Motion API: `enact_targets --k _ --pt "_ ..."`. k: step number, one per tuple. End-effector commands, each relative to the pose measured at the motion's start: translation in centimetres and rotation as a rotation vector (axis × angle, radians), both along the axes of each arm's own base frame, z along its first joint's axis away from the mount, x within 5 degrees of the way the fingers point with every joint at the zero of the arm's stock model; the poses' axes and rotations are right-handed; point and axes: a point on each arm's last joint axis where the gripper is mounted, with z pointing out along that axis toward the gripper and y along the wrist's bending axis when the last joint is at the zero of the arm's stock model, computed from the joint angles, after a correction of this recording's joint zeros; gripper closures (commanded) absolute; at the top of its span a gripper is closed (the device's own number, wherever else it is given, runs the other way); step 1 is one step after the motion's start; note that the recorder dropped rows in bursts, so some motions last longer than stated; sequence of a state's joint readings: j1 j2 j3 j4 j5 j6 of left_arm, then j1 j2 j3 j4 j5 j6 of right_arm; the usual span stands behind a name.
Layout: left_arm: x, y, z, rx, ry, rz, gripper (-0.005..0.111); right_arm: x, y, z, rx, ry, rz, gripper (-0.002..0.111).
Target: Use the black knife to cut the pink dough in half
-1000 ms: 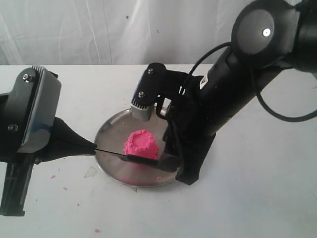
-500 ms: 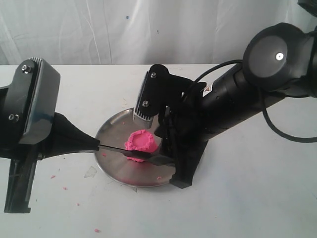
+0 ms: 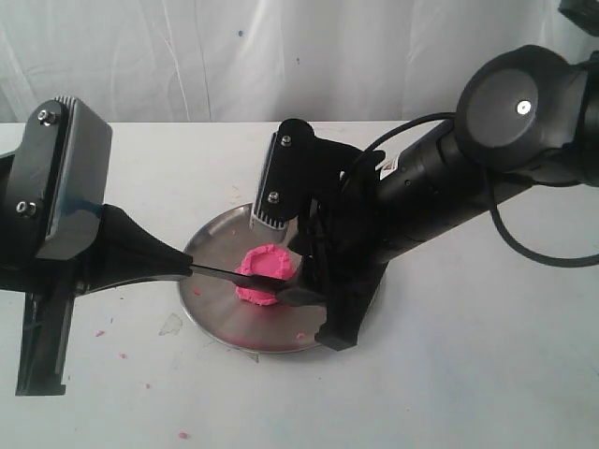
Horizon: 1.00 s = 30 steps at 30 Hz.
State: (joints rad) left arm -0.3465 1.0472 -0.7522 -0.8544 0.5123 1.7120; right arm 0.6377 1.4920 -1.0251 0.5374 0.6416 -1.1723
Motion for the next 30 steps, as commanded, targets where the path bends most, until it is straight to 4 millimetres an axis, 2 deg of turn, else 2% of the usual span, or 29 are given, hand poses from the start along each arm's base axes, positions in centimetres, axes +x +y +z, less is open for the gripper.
enact_targets --k 1,7,14,30 --pt "-0.3 -0.2 0.6 -0.057 0.014 0.003 0.107 0.2 0.2 -0.6 -0.009 -0.002 0.008 0.058" --pt "-0.3 -0.2 0.6 -0.057 0.014 0.003 0.107 0.3 0.1 -0.8 -0.021 -0.008 0.011 0.058" --pt "-0.3 -0.2 0.6 -0.057 0.014 0.003 0.107 0.0 -0.4 -2.2 -0.051 -0.001 0.000 0.061" --pt "-0.3 -0.2 0.7 -0.059 0.009 0.009 0.107 0.3 -0.3 -2.1 -0.034 -0.039 -0.017 0.061"
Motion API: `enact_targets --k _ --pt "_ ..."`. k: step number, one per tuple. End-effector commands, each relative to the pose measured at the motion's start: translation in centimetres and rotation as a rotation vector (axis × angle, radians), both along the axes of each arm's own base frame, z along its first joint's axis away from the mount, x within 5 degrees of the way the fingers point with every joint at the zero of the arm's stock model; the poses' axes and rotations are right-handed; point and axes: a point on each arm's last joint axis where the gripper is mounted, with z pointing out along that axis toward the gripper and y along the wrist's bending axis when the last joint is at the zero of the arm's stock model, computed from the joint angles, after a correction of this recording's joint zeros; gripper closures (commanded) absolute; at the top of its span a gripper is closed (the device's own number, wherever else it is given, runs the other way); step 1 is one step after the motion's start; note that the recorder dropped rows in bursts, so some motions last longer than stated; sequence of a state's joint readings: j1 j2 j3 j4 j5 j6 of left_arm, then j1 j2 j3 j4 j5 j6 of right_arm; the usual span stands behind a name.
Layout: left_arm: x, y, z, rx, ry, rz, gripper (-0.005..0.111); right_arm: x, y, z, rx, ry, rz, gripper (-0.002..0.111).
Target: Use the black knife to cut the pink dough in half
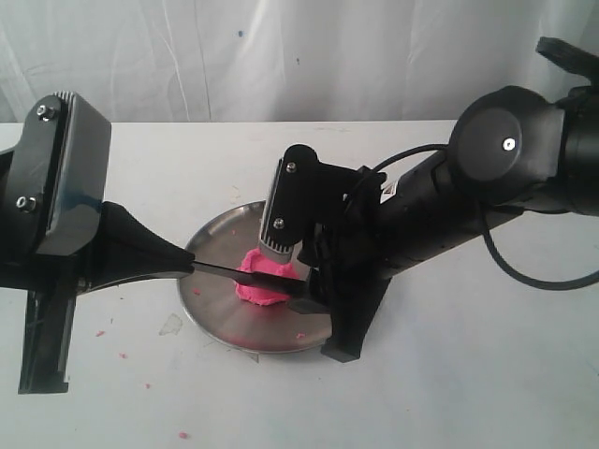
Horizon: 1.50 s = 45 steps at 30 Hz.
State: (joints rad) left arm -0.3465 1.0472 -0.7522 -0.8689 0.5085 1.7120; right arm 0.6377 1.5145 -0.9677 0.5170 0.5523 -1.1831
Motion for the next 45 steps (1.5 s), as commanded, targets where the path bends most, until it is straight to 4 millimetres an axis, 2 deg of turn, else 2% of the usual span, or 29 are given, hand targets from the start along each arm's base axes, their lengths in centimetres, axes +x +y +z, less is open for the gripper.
enact_targets --k 1,7,13,23,33,36,41,45 --pt "-0.28 -0.19 0.59 -0.046 0.007 0.003 0.107 0.02 -0.01 -0.03 0.002 -0.013 0.006 0.061" --pt "-0.25 -0.18 0.60 -0.046 0.004 0.006 0.107 -0.01 0.07 0.01 0.010 -0.015 0.015 0.061" --pt "-0.20 -0.15 0.61 -0.046 0.000 0.011 0.107 -0.04 0.08 0.00 0.008 -0.017 0.023 0.071" --pt "-0.13 -0.14 0.65 -0.050 -0.003 0.019 0.107 -0.26 0.13 -0.05 -0.005 -0.020 0.066 0.079" --pt "-0.09 -0.17 0.74 -0.064 -0.002 0.027 0.107 -0.36 0.37 -0.13 0.010 -0.017 0.098 0.080" --pt "-0.06 -0.18 0.78 -0.070 -0.002 0.031 0.107 -0.34 0.40 -0.28 0.006 -0.013 0.100 0.084" --pt "0.00 -0.16 0.80 -0.070 -0.006 0.037 0.107 -0.38 0.41 -0.37 0.003 -0.005 0.104 0.102" --pt "0.13 -0.10 0.84 -0.071 -0.015 0.050 0.107 -0.44 0.23 -0.26 -0.012 -0.001 0.098 0.106"
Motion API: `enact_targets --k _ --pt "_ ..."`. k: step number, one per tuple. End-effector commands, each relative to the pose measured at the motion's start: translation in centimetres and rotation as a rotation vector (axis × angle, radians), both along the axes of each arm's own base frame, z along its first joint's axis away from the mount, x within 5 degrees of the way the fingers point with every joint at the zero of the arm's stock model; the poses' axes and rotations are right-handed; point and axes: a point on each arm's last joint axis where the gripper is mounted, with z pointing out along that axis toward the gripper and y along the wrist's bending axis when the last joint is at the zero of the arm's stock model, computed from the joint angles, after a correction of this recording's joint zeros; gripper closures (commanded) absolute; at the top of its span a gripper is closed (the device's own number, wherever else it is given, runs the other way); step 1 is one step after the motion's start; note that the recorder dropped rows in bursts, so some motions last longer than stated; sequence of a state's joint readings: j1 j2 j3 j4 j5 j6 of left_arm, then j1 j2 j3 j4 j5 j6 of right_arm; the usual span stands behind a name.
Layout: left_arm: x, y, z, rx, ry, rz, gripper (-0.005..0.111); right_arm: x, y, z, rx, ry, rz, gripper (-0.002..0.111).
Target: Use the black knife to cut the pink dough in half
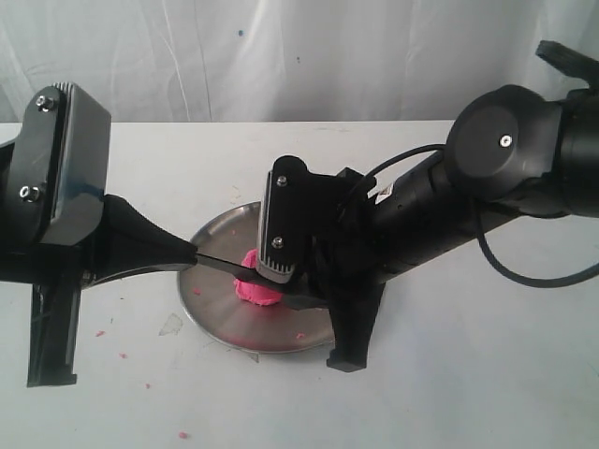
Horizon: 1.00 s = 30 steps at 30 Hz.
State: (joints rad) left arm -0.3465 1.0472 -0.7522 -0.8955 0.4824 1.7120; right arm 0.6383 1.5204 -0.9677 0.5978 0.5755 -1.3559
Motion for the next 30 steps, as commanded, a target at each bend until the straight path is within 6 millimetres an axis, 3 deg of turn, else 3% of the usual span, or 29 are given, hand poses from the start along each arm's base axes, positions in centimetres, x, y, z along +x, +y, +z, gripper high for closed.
enact_targets --k 1,5,11,12,15,21,23,24,25,27,28,29,30 --pt "0.0 -0.1 0.7 -0.046 -0.011 0.027 0.107 -0.2 -0.3 -0.1 -0.019 0.025 -0.022 0.106" --pt "0.5 0.2 0.8 -0.047 -0.050 0.080 0.104 -0.3 -1.4 0.6 -0.093 -0.010 -0.071 0.106" --pt "1.5 0.8 1.3 -0.058 -0.126 0.198 0.068 -0.2 -3.0 0.9 -0.231 -0.046 -0.144 0.107" --pt "1.6 0.8 1.3 -0.058 -0.132 0.206 0.056 -0.3 -3.2 1.0 -0.244 -0.037 -0.157 0.108" --pt "1.6 0.8 1.3 -0.059 -0.131 0.207 0.051 -0.3 -3.3 0.9 -0.253 -0.027 -0.172 0.108" --pt "1.1 1.1 2.0 -0.106 -0.126 0.241 0.051 0.2 -3.6 1.8 -0.274 -0.005 -0.280 0.108" --pt "0.4 1.4 3.2 -0.242 -0.081 0.311 0.051 0.3 -3.8 2.4 -0.291 0.006 -0.328 0.108" --pt "-0.3 1.3 4.1 -0.402 0.016 0.355 0.052 0.4 -3.8 2.8 -0.293 0.011 -0.347 0.108" --pt "-0.6 1.2 4.3 -0.456 0.064 0.350 0.057 0.4 -3.8 2.9 -0.294 0.014 -0.347 0.108" --pt "-1.4 0.6 4.5 -0.499 0.139 0.275 0.081 0.7 -3.6 3.3 -0.296 0.043 -0.379 0.108" --pt "-1.5 0.5 4.6 -0.523 0.155 0.272 0.099 1.0 -3.4 3.4 -0.314 0.071 -0.392 0.108" --pt "-1.4 0.5 4.7 -0.537 0.157 0.282 0.107 1.0 -3.2 3.3 -0.315 0.080 -0.389 0.108" --pt "-1.3 0.6 4.8 -0.554 0.154 0.297 0.107 0.9 -2.7 3.4 -0.313 0.088 -0.377 0.108"
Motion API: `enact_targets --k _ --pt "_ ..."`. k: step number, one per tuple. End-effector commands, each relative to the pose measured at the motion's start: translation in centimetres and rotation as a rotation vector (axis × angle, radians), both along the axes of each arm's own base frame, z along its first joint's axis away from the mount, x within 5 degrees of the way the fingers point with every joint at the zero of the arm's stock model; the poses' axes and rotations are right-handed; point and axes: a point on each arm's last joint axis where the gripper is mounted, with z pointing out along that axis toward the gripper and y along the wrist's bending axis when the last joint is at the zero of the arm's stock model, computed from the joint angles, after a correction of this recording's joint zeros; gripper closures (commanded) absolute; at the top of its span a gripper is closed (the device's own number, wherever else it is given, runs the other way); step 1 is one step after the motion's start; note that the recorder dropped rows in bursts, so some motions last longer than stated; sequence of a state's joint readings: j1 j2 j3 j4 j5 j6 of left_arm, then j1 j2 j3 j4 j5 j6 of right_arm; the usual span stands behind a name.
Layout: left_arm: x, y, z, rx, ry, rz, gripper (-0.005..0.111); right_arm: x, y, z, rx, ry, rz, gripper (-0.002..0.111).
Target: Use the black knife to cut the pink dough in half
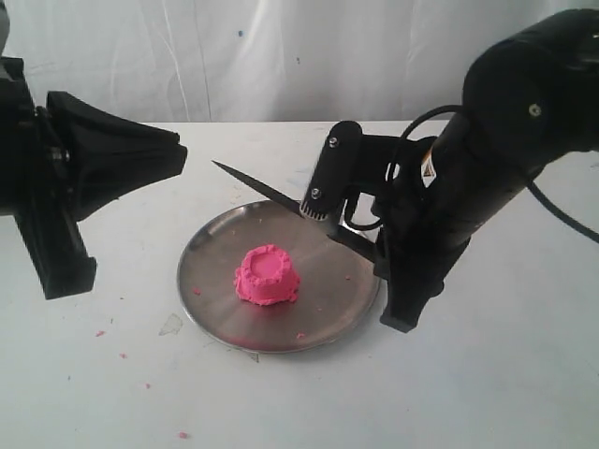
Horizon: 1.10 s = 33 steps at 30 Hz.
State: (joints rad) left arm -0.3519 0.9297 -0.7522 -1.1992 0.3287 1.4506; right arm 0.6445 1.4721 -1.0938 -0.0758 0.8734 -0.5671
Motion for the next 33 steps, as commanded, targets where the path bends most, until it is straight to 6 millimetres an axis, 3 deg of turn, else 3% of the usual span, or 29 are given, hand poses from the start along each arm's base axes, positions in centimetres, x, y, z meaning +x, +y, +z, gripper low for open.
enact_targets --k 1,9,19,26,29,33 --pt "-0.2 -0.1 0.8 -0.107 0.027 0.014 0.107 0.2 1.0 0.4 0.001 0.030 -0.006 0.108" --pt "1.7 -0.9 0.0 -0.157 0.050 0.009 0.107 -1.0 3.4 1.0 0.003 0.037 0.074 0.108" --pt "6.0 -1.8 -5.1 0.042 0.135 0.049 0.107 -1.0 3.9 3.1 0.050 0.018 0.052 0.108" --pt "7.8 -2.0 -7.8 0.130 0.180 0.082 0.107 -0.6 4.1 4.1 0.091 -0.020 0.030 0.108" --pt "7.9 -2.0 -8.0 0.159 0.158 0.071 0.107 0.0 3.9 4.0 0.085 -0.042 0.008 0.108" --pt "8.2 -1.9 -6.3 0.155 0.087 0.083 0.107 1.5 3.1 3.0 0.077 -0.020 -0.077 0.108"
